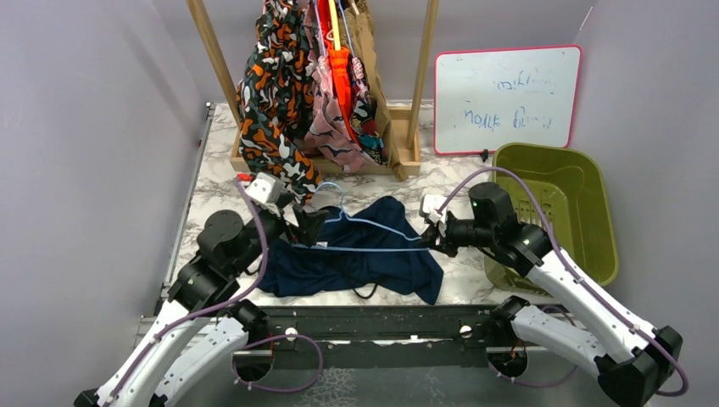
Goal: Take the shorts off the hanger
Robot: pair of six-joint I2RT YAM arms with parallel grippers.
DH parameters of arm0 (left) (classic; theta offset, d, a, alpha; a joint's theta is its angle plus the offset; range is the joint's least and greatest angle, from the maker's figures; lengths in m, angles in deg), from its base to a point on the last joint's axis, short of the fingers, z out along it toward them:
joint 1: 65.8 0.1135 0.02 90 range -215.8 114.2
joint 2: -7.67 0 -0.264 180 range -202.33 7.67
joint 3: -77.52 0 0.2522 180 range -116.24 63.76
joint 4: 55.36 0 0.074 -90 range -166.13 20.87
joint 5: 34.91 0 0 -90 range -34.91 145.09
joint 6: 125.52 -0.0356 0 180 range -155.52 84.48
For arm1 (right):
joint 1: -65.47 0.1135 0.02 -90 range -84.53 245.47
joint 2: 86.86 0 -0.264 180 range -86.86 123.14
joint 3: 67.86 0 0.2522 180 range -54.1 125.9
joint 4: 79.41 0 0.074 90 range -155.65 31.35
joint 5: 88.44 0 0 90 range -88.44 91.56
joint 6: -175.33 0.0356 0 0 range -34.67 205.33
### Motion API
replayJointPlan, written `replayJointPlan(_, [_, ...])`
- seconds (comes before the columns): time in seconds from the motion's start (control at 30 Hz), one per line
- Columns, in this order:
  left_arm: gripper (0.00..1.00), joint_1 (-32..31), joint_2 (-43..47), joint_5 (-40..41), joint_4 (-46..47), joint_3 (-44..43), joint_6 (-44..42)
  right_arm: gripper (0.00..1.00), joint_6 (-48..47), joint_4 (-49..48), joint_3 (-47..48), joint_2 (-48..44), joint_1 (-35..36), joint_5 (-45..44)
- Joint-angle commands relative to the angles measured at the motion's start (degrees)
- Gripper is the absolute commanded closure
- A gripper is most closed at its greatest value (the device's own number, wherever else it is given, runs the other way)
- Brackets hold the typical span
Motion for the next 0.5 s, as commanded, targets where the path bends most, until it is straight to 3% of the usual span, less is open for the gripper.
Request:
replayJointPlan(0.0, [0.01,0.09,4.69,4.02,2.09,1.55,0.51,0.99,8.54,-2.34,-0.15,-5.61,0.19,-13.08])
replayJointPlan(0.27, [0.01,0.13,3.71,5.08,2.00,2.76,1.81,0.99,16.48,-1.80,1.20,-17.79,0.20,-21.59])
replayJointPlan(0.47, [0.01,0.13,1.68,6.93,1.97,2.70,2.34,0.99,17.31,2.34,6.82,-19.25,0.14,-21.47])
